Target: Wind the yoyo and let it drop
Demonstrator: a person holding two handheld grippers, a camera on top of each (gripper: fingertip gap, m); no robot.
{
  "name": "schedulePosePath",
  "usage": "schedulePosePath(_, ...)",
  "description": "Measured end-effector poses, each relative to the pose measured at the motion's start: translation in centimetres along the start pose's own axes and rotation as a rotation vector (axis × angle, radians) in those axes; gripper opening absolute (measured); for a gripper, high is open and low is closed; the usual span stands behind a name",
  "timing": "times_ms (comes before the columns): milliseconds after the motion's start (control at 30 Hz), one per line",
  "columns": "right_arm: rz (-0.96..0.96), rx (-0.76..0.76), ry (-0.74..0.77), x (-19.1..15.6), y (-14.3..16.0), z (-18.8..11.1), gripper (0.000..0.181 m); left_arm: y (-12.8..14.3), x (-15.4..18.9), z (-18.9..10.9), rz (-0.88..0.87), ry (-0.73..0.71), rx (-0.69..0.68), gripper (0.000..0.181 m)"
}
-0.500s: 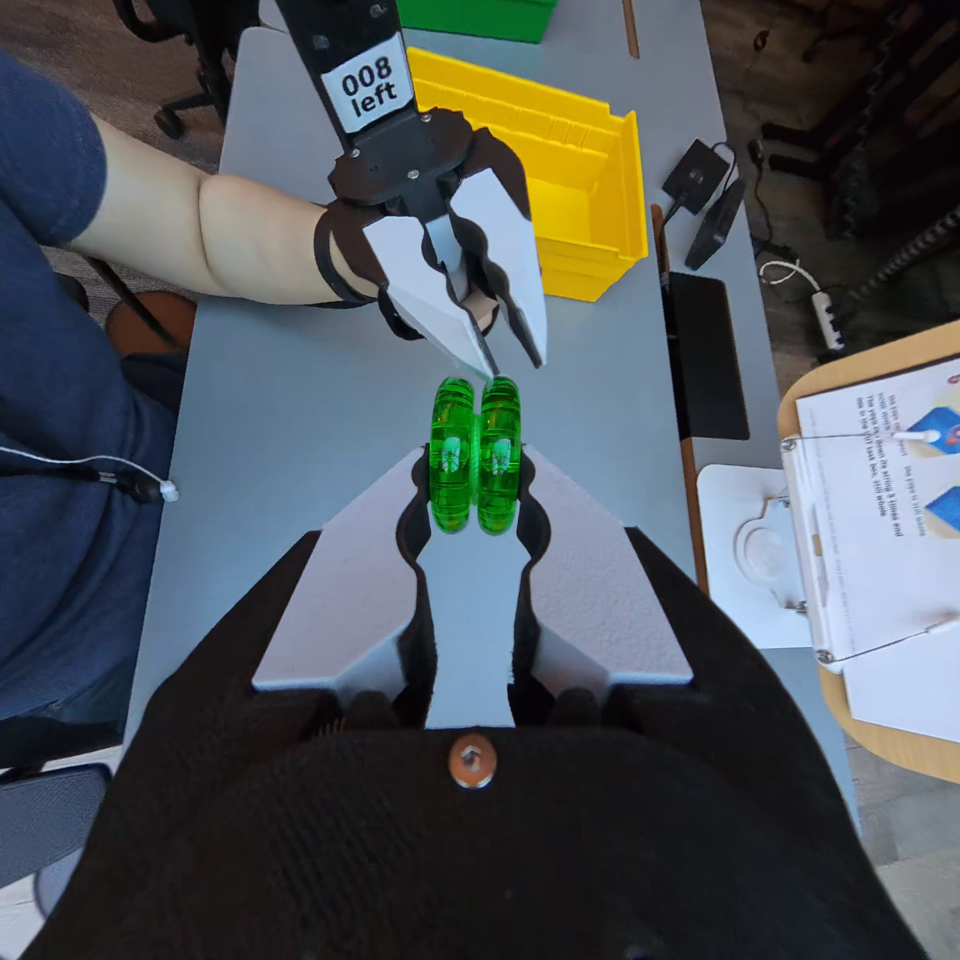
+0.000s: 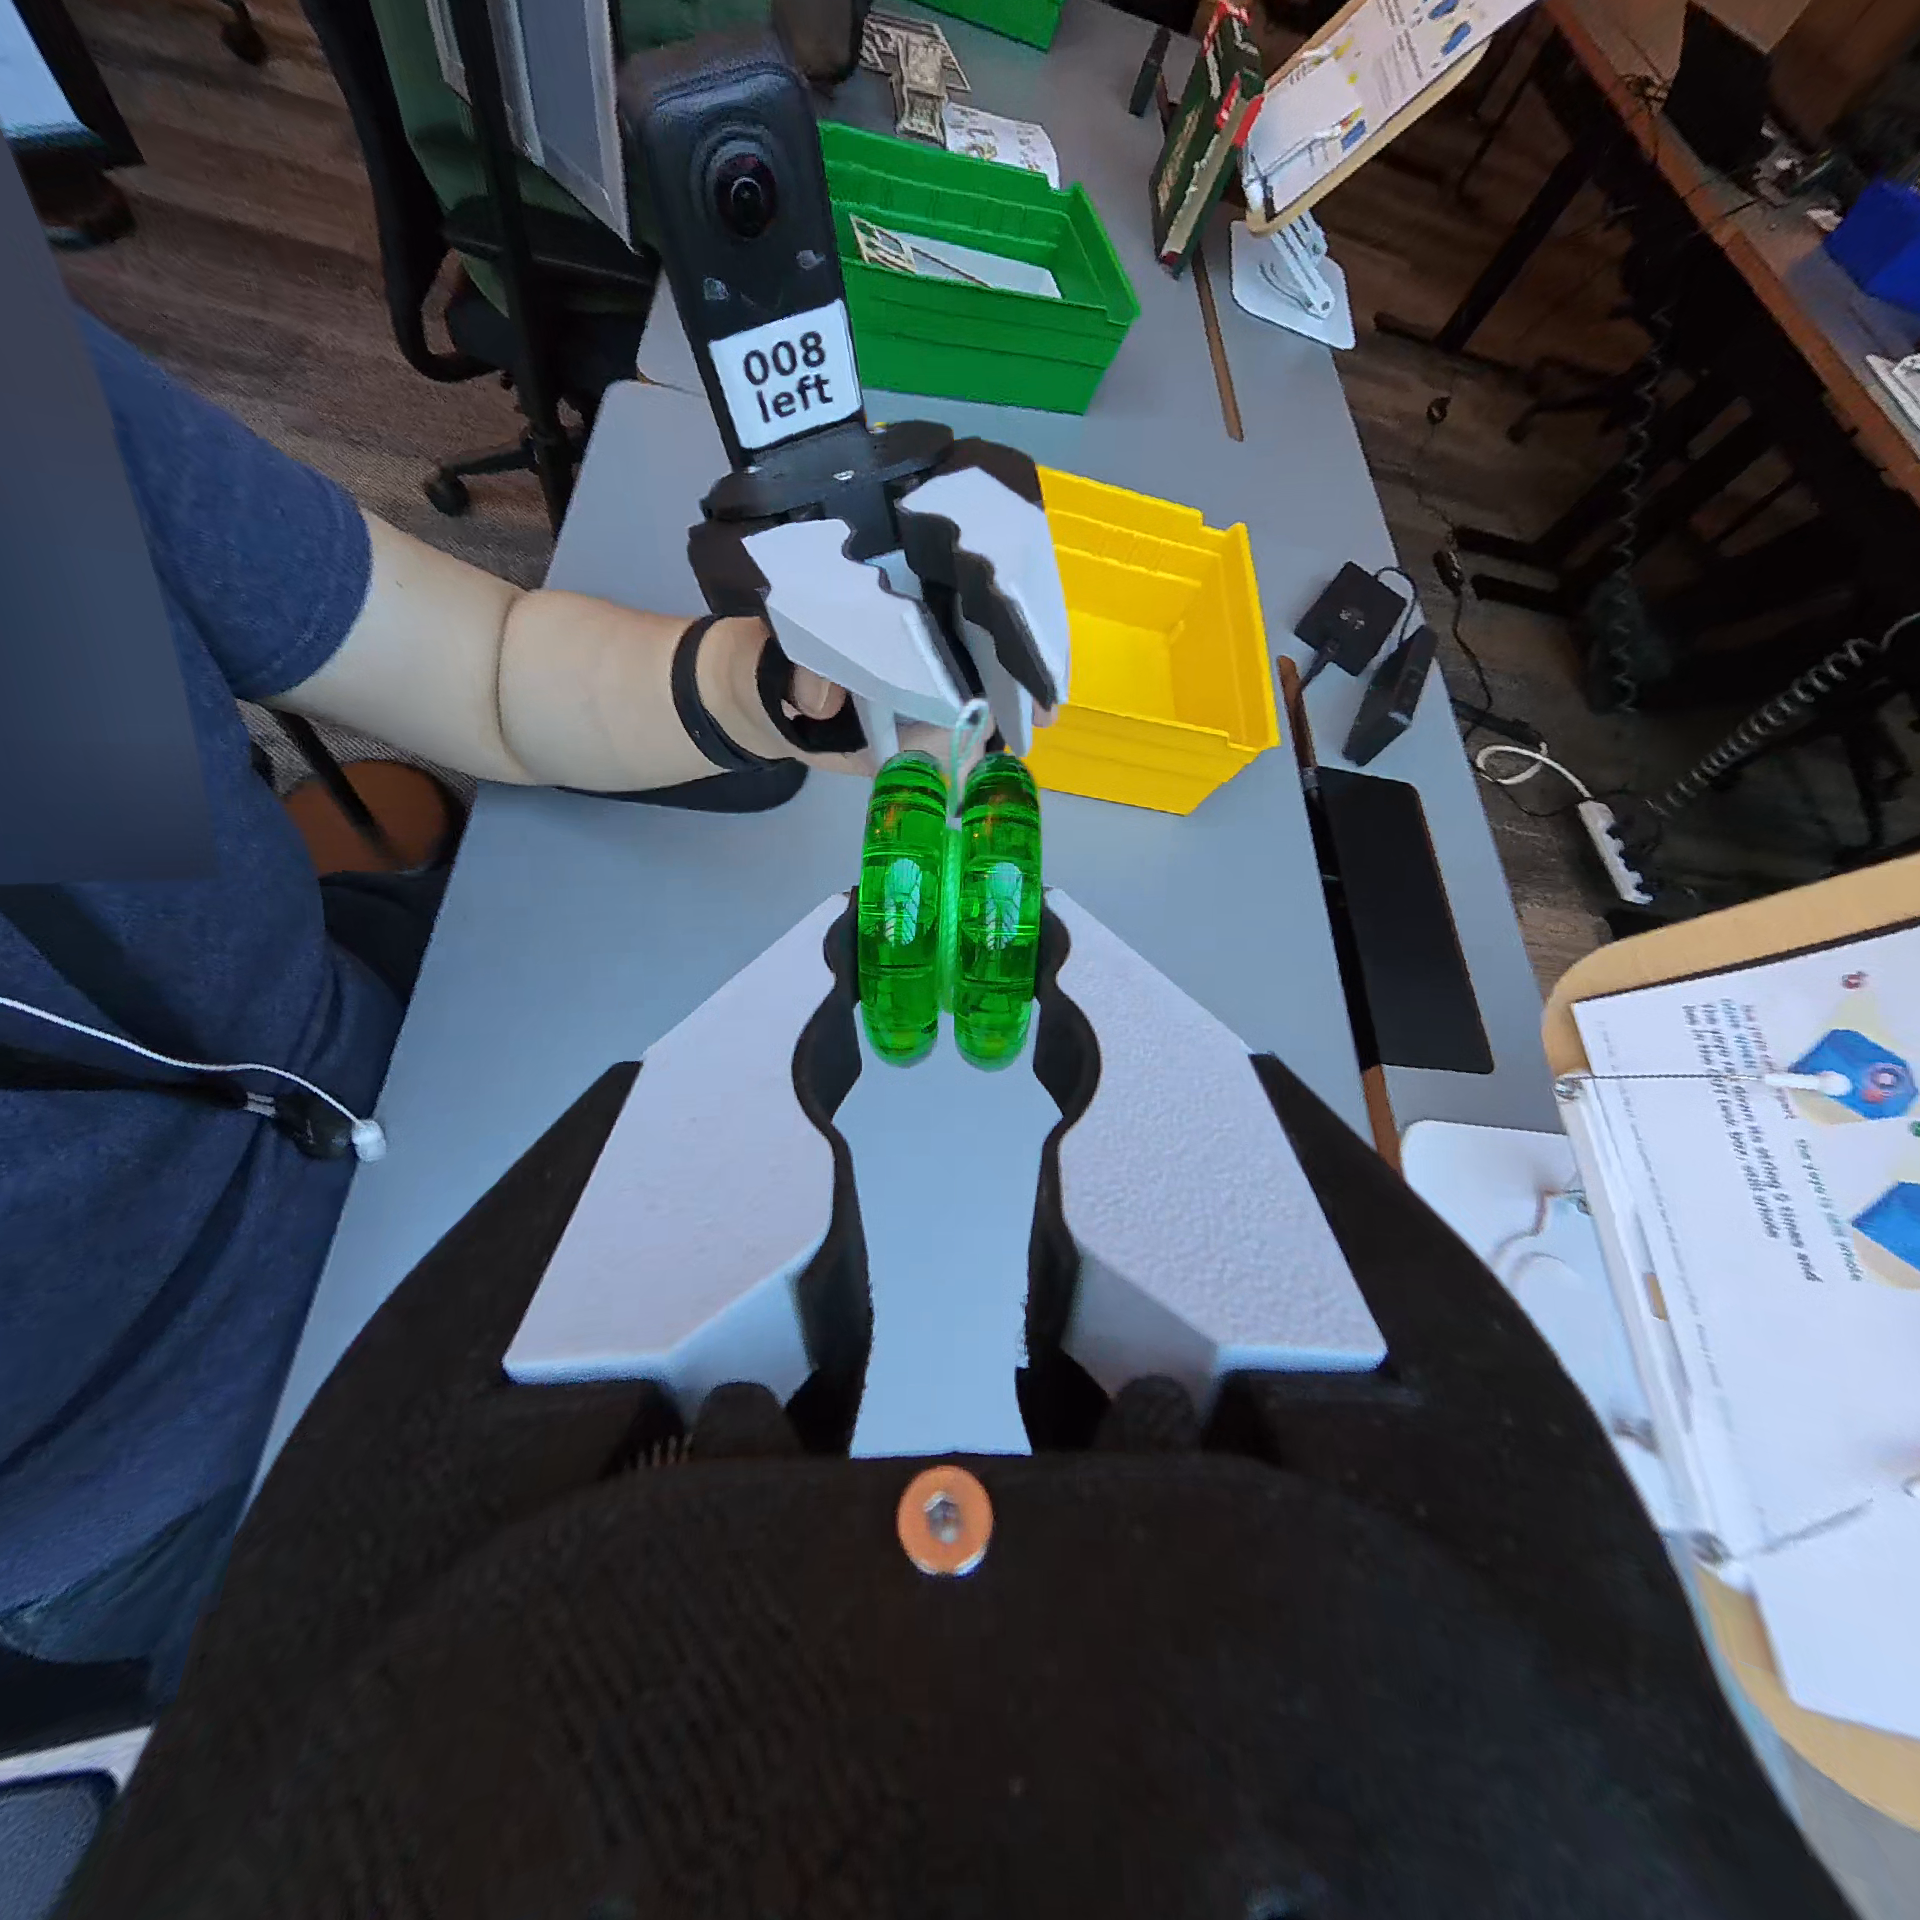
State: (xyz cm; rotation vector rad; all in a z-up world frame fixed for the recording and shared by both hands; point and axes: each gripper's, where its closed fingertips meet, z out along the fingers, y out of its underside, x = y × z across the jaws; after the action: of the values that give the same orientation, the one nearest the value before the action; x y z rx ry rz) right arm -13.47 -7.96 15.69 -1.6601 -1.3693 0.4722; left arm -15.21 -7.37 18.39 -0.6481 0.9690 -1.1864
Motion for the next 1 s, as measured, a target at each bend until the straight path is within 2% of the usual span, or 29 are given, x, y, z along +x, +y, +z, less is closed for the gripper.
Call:
schedulePosePath(200,0.046,0.124,-0.010,-0.4,1.1,1.5,0.027,1.0,0.0,0.1,-0.018,0.021,-0.083,0.010)
schedulePosePath(300,0.063,0.243,0.022,-0.5,1.4,2.4,0.027,1.9,0.5,0.3,-0.024,0.061,-0.140,0.010)
schedulePosePath(367,0.085,0.376,0.029,-0.7,1.7,2.9,0.027,2.4,0.7,0.3,-0.027,0.083,-0.179,0.009)
schedulePosePath(567,0.327,0.814,-0.027,-1.1,3.5,3.6,0.027,5.1,1.2,0.2,-0.049,0.121,-0.346,0.010)
schedulePosePath(767,0.593,1.259,-0.117,-1.0,6.1,3.5,0.027,8.0,3.0,0.2,-0.186,0.206,-0.510,0.013)
schedulePosePath(900,0.632,1.316,-0.102,-0.5,7.6,3.7,0.027,10.0,3.4,0.3,-0.201,0.208,-0.583,0.018)
schedulePosePath(1000,0.578,1.291,-0.012,-0.3,7.9,3.5,0.027,10.2,3.5,0.5,-0.204,0.206,-0.584,0.022)
